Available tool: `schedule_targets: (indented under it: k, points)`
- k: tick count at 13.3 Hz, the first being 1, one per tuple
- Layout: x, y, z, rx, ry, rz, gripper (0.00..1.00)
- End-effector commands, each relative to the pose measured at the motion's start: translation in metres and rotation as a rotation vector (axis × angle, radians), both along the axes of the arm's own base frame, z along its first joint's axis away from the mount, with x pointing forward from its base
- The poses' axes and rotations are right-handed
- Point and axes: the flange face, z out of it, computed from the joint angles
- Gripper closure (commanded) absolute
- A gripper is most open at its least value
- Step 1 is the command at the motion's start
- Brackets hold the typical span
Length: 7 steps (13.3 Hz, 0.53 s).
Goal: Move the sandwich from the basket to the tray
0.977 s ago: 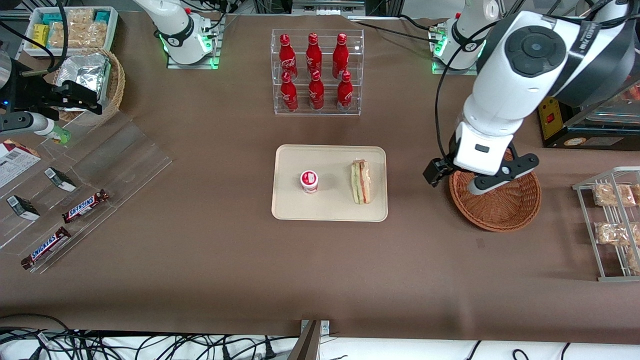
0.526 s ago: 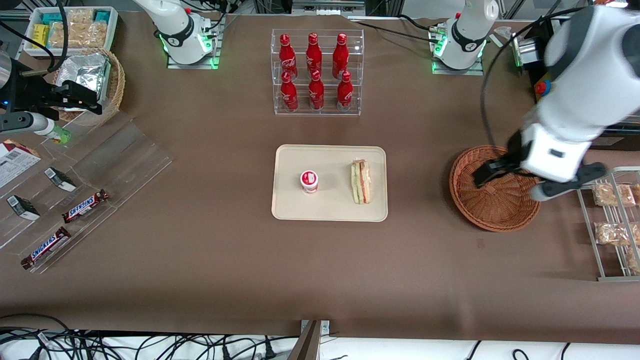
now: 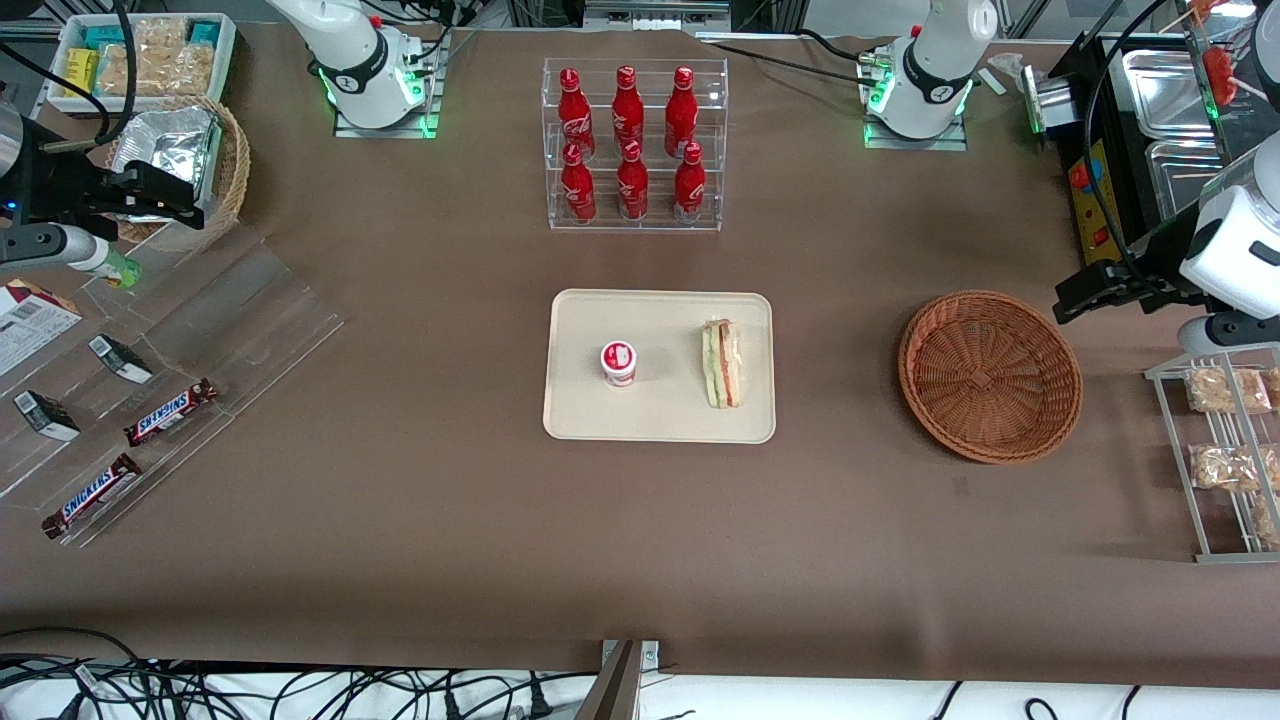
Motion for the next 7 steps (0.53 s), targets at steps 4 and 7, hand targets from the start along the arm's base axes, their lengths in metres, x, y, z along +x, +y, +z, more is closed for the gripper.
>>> schedule_targets:
  k: [4,7]
  points:
    - [-0.0137,0.0158,0.0087,0.011,-0.003,-0.131,0.0]
    - [-0.0135,0.0151,0.007,0.012,0.001,-0.15,0.0]
